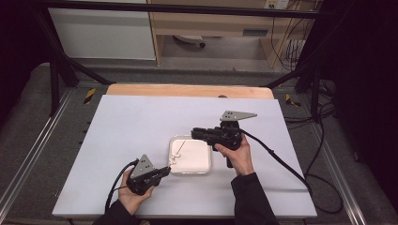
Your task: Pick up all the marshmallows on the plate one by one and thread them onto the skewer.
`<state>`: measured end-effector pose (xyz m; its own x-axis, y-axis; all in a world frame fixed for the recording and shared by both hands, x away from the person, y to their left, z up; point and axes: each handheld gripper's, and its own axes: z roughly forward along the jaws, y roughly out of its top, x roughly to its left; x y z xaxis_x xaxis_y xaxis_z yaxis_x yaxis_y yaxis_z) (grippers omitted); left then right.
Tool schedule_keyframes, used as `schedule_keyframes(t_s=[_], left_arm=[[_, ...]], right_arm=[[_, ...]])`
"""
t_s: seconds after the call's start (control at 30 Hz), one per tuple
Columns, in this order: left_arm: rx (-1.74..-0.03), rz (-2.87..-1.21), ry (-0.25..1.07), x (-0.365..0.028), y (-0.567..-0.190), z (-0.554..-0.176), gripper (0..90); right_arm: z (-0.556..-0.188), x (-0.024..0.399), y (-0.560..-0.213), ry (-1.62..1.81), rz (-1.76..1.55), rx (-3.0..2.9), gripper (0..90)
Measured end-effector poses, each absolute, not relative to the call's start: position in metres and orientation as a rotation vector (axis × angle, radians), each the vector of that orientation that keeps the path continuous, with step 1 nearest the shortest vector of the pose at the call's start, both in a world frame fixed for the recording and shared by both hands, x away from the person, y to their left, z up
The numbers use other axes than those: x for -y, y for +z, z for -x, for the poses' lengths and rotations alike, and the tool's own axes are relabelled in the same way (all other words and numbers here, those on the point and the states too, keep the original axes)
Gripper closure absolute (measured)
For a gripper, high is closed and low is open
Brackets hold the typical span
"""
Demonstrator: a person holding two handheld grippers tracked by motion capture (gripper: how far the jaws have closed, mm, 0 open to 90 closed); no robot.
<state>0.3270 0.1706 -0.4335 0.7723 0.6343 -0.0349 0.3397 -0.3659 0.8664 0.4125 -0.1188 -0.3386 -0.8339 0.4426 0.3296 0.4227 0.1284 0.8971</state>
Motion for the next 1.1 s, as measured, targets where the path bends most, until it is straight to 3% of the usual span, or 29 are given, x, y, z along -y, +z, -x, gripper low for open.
schedule_keyframes(t_s=[1.1], left_arm=[[-0.746,-2.011,0.393,-0.170,-0.435,-0.325,89.0]], right_arm=[[-0.419,0.099,-0.359,1.891,-0.923,-2.440,78.8]])
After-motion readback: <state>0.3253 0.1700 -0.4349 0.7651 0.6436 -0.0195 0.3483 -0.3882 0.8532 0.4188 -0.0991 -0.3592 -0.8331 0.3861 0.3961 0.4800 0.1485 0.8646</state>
